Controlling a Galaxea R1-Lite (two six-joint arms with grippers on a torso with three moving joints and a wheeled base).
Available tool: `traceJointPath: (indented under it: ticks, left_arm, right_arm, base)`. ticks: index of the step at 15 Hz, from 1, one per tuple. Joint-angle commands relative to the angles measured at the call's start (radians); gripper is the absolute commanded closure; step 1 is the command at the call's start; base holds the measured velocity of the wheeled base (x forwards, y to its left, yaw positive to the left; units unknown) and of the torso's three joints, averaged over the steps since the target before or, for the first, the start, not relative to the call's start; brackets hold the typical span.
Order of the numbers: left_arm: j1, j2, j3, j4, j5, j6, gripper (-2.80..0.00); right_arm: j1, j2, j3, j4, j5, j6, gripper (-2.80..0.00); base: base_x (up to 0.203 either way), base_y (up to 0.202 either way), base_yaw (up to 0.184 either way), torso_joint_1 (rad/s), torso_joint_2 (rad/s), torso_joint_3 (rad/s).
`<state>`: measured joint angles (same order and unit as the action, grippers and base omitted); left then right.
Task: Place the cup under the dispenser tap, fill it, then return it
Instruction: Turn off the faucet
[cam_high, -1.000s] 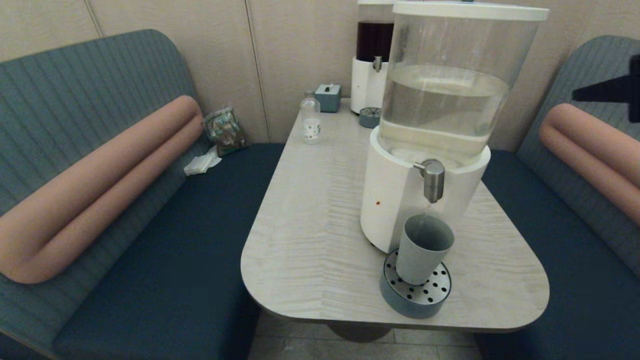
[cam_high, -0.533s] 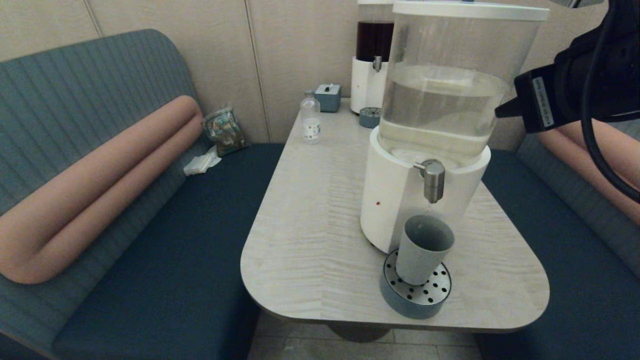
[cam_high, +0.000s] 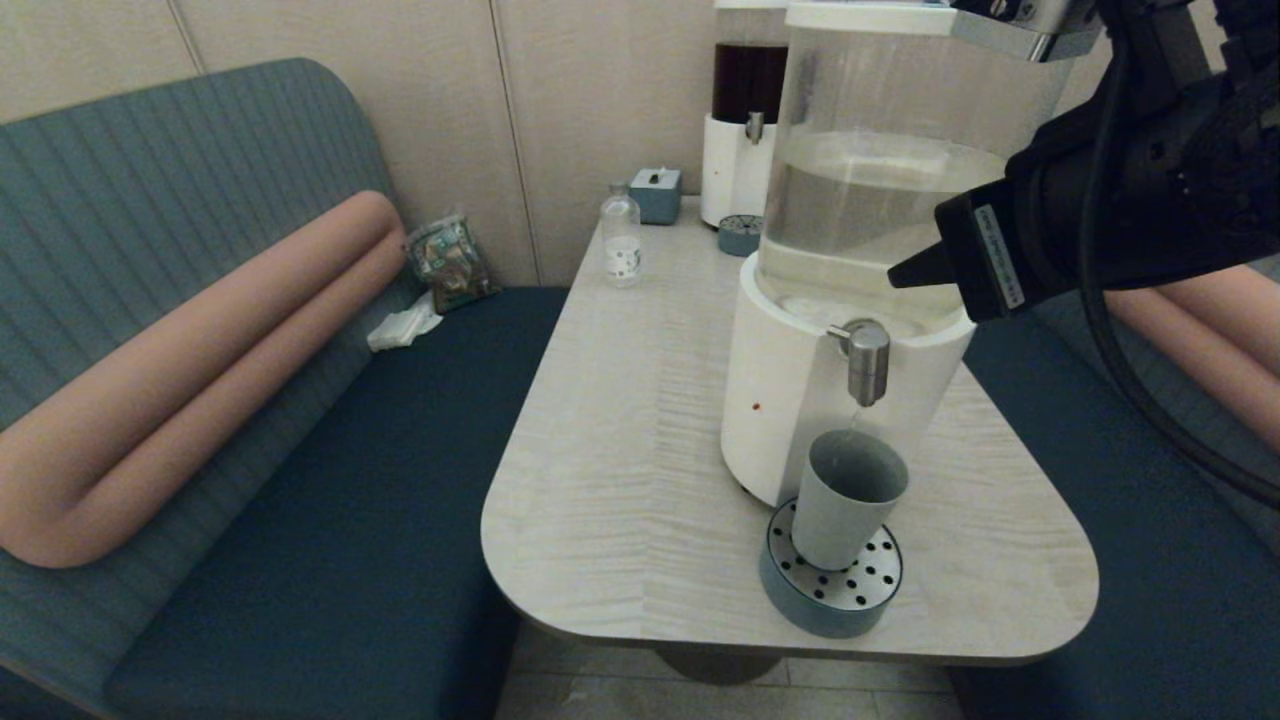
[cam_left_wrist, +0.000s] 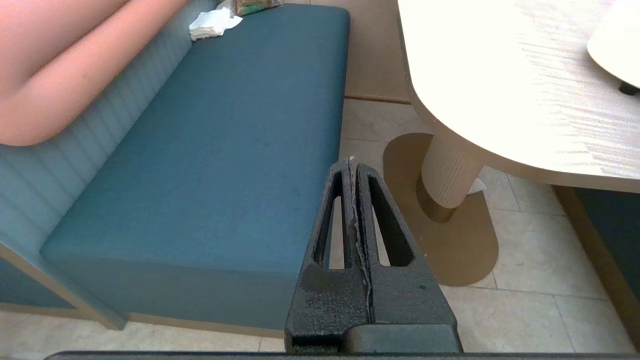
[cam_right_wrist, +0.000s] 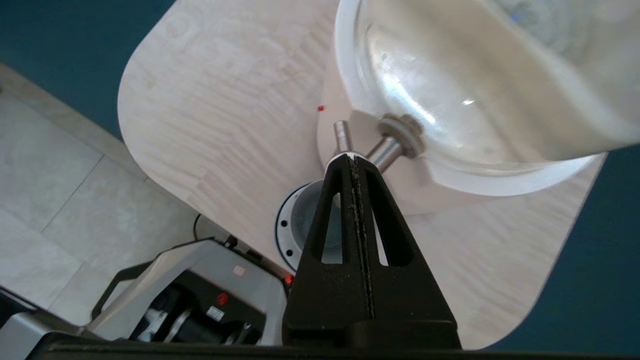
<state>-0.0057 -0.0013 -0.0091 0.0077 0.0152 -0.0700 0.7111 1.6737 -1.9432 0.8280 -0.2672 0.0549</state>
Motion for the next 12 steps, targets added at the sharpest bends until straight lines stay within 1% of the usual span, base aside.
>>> traceJointPath:
  ticks: [1,3,7,12]
  left_arm:
    - [0.0,0.0,0.0,0.0,0.0,-0.001,0.0]
    - [0.001,0.001,0.0,0.0,0.0,-0.001,0.0]
    - [0.0,0.0,0.001,0.0,0.0,-0.001,0.0]
    - [0.0,0.001,0.0,0.0,0.0,-0.001,0.0]
  right_arm:
    - [0.004,0.022,0.007,0.003,0.001,0.009,0.0]
    - [0.021,0.039,0.015,0.005,0.008,0.027,0.0]
    - [0.053,0.072,0.022,0.004,0.007,0.03,0.0]
    - [0.055,0.111,0.023,0.0,0.005,0.034,0.0]
  base:
    - [0.0,0.0,0.0,0.0,0.0,0.0]
    - [0.0,0.0,0.0,0.0,0.0,0.0]
    - [0.0,0.0,0.0,0.0,0.0,0.0]
    - [0.0,0.0,0.0,0.0,0.0,0.0]
